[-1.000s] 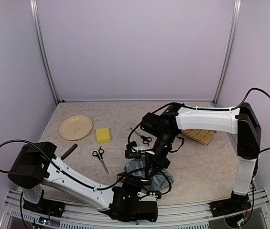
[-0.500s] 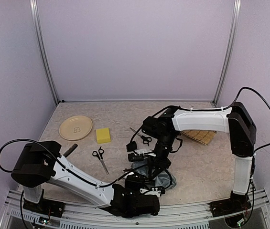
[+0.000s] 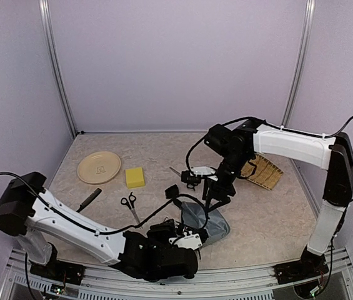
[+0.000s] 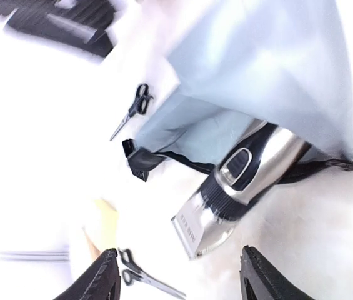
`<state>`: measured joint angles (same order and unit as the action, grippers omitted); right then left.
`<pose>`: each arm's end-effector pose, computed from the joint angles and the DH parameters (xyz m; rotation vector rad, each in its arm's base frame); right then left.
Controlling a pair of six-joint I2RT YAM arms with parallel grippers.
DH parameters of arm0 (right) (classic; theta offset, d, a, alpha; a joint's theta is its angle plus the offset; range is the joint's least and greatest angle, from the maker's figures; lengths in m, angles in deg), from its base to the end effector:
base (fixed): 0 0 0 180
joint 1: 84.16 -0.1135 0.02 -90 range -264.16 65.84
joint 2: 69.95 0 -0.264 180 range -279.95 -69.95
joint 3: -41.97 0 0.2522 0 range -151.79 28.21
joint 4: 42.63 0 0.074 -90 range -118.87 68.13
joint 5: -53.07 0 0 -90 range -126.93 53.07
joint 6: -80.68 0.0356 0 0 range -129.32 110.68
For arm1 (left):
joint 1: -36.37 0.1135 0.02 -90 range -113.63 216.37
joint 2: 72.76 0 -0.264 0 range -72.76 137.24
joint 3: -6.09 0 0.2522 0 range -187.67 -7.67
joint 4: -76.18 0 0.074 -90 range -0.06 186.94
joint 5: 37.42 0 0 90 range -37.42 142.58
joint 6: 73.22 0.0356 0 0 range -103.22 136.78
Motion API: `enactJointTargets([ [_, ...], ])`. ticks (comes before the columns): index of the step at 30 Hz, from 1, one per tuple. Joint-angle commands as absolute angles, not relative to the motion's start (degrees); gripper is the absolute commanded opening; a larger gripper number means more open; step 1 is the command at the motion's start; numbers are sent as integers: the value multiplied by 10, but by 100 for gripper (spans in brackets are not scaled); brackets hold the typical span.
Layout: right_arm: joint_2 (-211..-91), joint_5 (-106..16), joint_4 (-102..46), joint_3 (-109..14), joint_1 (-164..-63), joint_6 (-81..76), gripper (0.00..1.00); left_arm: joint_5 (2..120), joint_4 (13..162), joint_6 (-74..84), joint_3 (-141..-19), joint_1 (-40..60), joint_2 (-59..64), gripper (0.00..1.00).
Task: Sort the hair-cutting tools
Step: Place the electric hair clipper in the kit bag, then adjust the kit bag at the center of the board.
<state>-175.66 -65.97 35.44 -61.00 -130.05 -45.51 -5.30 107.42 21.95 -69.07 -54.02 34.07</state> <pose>0.2383 0.2706 0.2518 -1.9682 2.1682 0.7754 0.0277 -0.3536 0.1510 1.3578 1.6072 0.5086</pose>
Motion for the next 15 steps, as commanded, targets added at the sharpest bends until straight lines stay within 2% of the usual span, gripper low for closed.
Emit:
enactJointTargets([
  [1,-1654,-654,312,-542,-1292,-425,59,28,1095,100,-650,-541,229,63],
  [4,-1603,-675,284,-491,-1292,-417,59,97,1066,70,-622,-500,185,63],
  [8,-1538,-707,238,-413,-1324,-438,62,239,1027,45,-624,-396,177,62],
  [15,-1555,-569,190,-374,-1440,-447,63,418,973,39,-658,-246,228,60],
])
